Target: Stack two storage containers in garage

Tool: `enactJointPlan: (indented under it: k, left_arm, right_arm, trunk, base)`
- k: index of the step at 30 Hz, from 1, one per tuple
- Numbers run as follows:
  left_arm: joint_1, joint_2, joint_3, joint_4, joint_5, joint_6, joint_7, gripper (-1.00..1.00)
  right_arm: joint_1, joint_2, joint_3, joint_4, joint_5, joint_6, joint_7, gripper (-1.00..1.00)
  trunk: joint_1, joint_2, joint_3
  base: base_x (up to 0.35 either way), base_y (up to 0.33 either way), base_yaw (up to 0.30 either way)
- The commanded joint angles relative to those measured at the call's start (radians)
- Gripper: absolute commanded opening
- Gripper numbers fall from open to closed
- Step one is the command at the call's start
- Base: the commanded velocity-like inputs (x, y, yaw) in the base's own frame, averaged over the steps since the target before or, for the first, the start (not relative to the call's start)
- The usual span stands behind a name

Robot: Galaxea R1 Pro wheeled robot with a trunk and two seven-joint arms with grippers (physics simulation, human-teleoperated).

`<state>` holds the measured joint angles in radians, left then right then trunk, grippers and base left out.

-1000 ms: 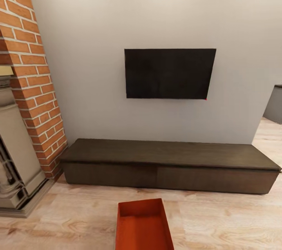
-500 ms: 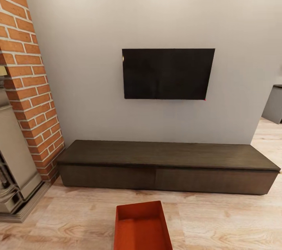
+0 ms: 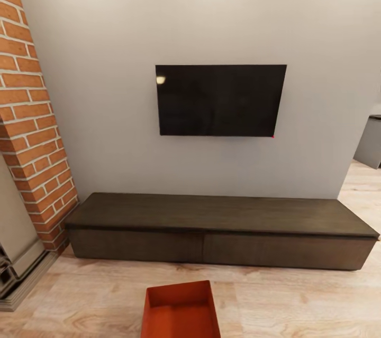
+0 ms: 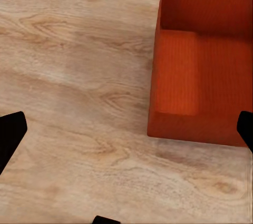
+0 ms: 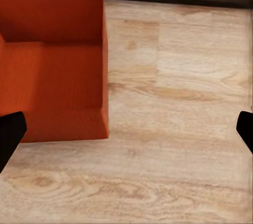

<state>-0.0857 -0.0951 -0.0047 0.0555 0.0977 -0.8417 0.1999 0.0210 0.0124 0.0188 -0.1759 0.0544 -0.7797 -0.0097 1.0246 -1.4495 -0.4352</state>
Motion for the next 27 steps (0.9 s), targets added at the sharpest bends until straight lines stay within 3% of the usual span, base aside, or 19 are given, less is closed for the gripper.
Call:
enactJointPlan:
  k: [1, 18, 27]
  left_arm:
    - [-0.002, -0.001, -0.001, 0.004, 0.01, -0.007, -0.005, 1.0]
    - [-0.001, 0.0, -0.001, 0.004, 0.01, -0.007, -0.005, 1.0]
    - [-0.002, 0.0, -0.001, 0.004, 0.01, -0.007, -0.005, 1.0]
  right_arm:
    - [0.0, 0.0, 0.001, -0.002, 0.002, 0.0, -0.001, 1.0]
    - [0.0, 0.0, 0.001, -0.002, 0.002, 0.0, -0.001, 1.0]
    - [0.0, 0.0, 0.001, -0.002, 0.002, 0.0, -0.001, 1.0]
  trunk:
    - [0.0, -0.001, -0.001]
    - [0.0, -0.001, -0.001]
    - [0.0, -0.001, -0.001]
  base:
    - [0.16, -0.293, 0.0]
    - [0.017, -0.042, 0.098]
    - [0.0, 0.0, 0.204]
